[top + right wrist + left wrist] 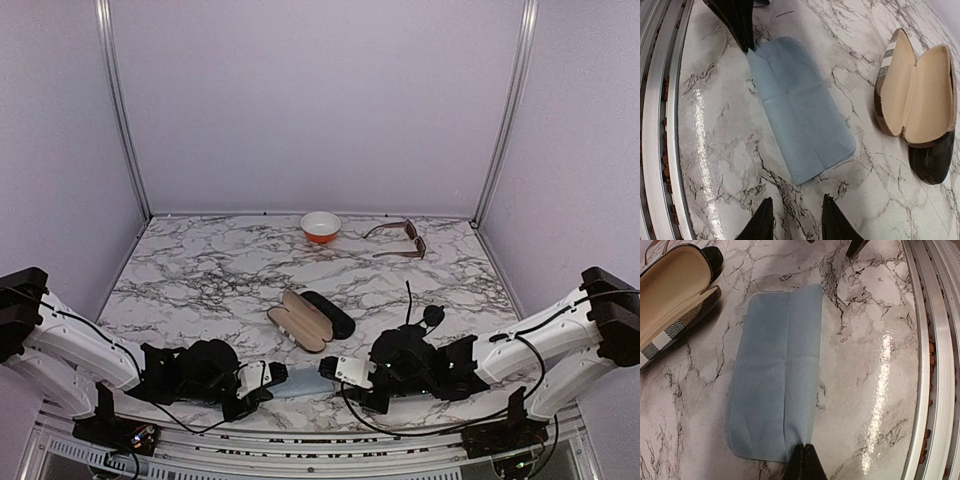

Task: Organize the sunglasses
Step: Pick up the folded cleaning cloth from the corner of the board.

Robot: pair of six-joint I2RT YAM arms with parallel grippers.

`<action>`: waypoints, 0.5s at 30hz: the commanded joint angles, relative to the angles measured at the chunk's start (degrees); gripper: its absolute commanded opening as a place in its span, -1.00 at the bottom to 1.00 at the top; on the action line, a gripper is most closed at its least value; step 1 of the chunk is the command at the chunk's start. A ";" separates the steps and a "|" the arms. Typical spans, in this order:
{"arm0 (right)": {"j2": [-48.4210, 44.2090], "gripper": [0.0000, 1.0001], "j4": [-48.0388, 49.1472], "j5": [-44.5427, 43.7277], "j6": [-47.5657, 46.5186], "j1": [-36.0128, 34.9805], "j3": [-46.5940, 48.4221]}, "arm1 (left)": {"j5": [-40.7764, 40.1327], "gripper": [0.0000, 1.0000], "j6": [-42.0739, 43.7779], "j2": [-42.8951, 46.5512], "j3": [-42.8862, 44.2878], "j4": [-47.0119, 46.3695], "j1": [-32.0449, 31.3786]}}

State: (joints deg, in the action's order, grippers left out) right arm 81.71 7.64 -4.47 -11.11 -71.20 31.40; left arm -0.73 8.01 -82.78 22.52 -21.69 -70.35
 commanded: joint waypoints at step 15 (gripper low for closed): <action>11.12 -0.37 6.61 -5.37 -11.35 -2.38 4.43 | -0.19 -1.00 -0.54 0.29 -1.01 0.18 -0.49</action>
State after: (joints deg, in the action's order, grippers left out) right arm 91.74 12.01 -8.19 -20.14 -73.08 34.00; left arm -0.73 7.92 -82.78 22.26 -21.67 -70.39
